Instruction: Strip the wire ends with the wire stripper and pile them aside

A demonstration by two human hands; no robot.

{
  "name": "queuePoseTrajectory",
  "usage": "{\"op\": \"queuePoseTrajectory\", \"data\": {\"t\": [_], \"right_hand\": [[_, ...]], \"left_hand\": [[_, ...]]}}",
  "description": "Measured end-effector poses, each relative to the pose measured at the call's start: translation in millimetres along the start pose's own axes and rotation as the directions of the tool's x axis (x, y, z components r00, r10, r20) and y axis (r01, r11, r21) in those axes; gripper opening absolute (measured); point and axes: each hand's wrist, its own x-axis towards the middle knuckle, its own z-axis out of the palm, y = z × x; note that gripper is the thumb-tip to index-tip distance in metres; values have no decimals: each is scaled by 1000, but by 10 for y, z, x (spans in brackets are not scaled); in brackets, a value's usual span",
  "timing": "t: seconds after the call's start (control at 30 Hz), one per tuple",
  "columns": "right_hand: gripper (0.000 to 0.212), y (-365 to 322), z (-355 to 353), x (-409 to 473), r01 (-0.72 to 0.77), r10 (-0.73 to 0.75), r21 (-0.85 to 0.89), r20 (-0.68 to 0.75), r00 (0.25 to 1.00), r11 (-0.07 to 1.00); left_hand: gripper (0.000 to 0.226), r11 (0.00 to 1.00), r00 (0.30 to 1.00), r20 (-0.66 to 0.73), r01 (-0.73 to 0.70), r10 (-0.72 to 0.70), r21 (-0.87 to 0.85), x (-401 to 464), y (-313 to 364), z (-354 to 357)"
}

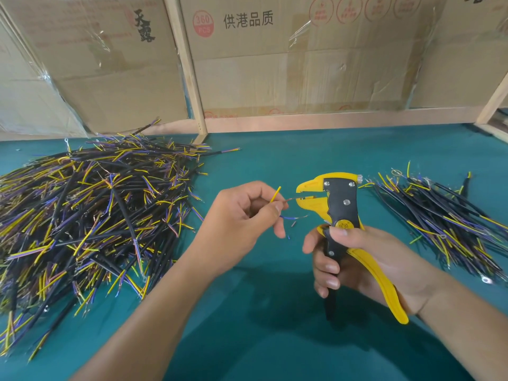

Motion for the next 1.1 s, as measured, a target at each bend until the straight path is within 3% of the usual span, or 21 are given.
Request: {"op": "queuePoseTrajectory", "data": {"t": [0.5, 1.1], "right_hand": [[52, -11, 44, -33, -18, 21, -36, 81, 996, 999], [53, -48, 98, -71, -99, 100, -31, 40, 994, 995]], "left_hand": [[9, 1000, 999, 29, 18, -18, -13, -7, 30, 11], [8, 999, 999, 53, 8, -6, -39, -9, 25, -8]]}}
